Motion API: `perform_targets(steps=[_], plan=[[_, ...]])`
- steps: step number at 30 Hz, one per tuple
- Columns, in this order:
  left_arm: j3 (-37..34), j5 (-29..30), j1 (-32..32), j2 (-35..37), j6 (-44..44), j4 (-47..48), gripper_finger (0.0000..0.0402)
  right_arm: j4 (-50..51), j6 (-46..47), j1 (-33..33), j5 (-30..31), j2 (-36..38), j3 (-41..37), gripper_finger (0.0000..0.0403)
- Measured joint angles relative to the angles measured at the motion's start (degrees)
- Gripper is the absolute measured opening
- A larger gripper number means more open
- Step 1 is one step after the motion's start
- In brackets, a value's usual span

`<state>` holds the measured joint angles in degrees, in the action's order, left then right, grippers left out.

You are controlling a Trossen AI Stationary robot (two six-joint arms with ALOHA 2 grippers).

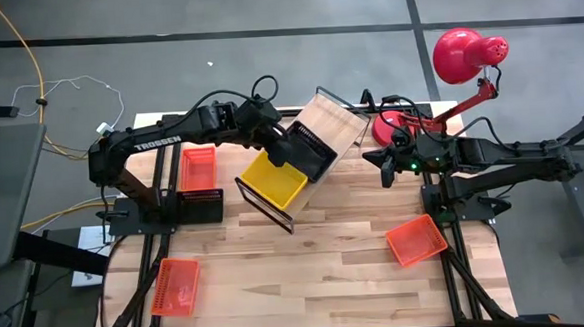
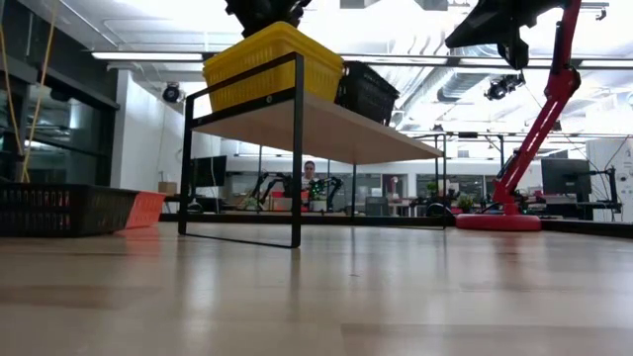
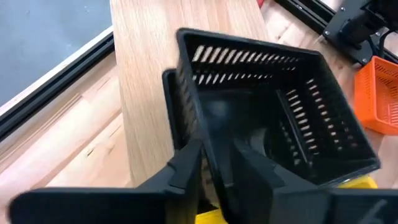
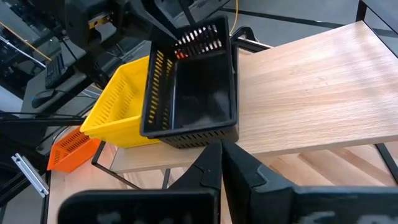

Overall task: Stack baskets on shelf by color
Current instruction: Stack the bottom black bin on top of the black bin on the shelf

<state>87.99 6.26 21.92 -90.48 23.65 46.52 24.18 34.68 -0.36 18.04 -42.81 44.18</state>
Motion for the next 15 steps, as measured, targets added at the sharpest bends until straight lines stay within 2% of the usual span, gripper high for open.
perform_targets(steps=[8,15], plan=[[4.2,-2.3,1.3,0.9,-2.2,0.5,0.0141,-0.2,1.4,0.0,0.0,0.0,0.0,0.0000],[8.9,-4.2,2.8,5.0,-12.4,-1.1,0.0150,-2.7,1.4,0.0,-0.5,0.0,0.0,0.0000]])
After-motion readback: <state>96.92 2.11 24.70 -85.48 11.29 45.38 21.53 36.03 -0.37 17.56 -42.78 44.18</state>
